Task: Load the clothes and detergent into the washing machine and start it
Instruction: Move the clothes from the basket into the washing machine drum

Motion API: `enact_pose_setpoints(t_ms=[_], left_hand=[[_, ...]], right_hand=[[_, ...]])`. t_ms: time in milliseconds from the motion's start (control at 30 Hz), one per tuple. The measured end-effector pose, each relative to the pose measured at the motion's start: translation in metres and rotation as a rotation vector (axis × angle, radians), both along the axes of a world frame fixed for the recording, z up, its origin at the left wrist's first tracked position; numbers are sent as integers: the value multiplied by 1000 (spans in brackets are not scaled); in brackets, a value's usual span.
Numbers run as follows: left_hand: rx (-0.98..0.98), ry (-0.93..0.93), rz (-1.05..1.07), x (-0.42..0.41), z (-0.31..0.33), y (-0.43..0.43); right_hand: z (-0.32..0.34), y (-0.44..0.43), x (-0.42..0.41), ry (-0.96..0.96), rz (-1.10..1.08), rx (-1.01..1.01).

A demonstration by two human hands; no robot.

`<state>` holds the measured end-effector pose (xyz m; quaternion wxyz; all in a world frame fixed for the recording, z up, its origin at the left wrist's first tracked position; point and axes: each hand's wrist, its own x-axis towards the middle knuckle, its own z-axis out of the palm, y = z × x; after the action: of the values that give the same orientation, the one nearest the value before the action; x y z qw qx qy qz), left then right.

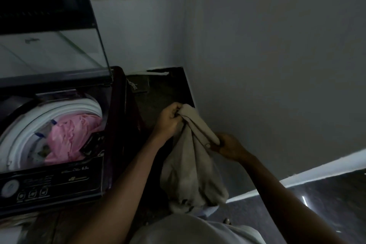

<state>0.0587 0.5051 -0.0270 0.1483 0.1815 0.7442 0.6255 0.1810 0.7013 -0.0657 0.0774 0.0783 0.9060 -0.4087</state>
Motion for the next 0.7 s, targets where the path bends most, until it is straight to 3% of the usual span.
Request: enact_pose_setpoints(t_ms=[133,267,433,633,700], left_hand=[[-45,1,1,-6,6,-14],[-323,29,-90,-12,9,-29],[-357,1,-318,4,15,-12],[-339,110,-55,1,4,-8],[-280,92,-1,1,8,-8]], right_hand=[[-10,1,-1,32,-183,-185],[22,3,-30,182,-310,-191],[67,-23,-62,194,0,-107],[75,-28,-65,278,-83,-356],[72,-19,-58,299,-85,-325]])
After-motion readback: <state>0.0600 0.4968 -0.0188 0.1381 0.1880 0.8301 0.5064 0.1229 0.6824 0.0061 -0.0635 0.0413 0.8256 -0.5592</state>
